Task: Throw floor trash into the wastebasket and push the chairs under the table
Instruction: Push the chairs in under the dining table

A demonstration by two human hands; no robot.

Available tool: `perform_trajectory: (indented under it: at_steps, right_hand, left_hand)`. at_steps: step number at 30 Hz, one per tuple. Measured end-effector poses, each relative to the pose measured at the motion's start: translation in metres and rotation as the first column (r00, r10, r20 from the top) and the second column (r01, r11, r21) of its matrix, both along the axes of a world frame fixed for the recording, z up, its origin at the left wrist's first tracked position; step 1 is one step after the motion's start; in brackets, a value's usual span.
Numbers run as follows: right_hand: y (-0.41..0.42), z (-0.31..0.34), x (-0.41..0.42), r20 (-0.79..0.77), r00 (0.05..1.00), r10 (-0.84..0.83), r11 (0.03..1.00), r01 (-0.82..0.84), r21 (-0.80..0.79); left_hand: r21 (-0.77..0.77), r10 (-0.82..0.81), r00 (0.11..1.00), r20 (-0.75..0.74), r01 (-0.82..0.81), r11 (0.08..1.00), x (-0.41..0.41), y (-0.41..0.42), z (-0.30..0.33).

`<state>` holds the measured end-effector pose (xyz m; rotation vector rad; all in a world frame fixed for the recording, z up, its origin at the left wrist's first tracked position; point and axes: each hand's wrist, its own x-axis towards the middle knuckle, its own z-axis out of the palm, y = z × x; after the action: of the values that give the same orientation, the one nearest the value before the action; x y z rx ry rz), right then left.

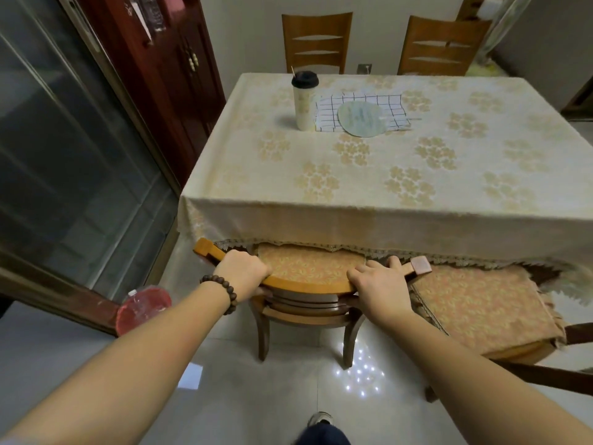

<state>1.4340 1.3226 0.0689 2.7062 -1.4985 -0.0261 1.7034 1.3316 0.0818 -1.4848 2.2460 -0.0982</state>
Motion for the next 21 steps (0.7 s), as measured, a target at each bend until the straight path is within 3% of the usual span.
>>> perform_trajectory:
  at_steps: [10,21]
  right_hand:
    - [-0.025,-0.015,-0.008,-0.051,0.998,-0.034,0.998,0.032,-0.049]
    - [-0.063,-0.034,0.032,-0.042,0.995,-0.095,0.994,0.097,0.056]
  left_hand:
    - [-0.072,-0.015,0.997,-0.081,0.009,0.997,-0.006,-0.014,-0.022]
    - [-0.065,-0.013,0.993,-0.118,0.005,0.998,0.03,-0.069,-0.045]
